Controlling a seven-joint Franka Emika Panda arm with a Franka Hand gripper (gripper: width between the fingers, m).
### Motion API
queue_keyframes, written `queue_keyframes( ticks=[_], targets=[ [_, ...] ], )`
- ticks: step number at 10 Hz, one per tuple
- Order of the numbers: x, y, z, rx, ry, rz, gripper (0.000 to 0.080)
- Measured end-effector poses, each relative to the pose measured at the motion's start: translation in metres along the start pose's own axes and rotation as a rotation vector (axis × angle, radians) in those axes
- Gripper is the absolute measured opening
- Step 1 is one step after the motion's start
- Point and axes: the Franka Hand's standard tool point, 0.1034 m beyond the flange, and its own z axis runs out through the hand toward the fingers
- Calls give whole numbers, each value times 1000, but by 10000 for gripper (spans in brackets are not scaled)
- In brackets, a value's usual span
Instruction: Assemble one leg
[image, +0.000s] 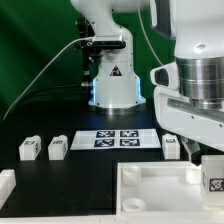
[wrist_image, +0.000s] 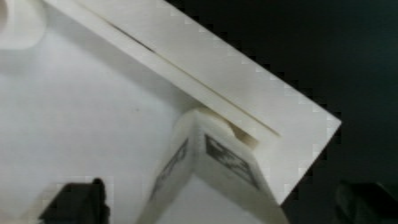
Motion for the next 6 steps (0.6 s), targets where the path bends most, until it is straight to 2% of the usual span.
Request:
queue_keyframes(
  ticks=[2, 3, 4, 6],
  targets=[
    [1, 1, 0, -2, 2, -234, 648],
    [2, 0, 1, -16, 15, -398, 648],
    [1, -4, 1, -43, 46, -585, 648],
    [-1, -9, 0, -47, 65, -859, 648]
  ],
)
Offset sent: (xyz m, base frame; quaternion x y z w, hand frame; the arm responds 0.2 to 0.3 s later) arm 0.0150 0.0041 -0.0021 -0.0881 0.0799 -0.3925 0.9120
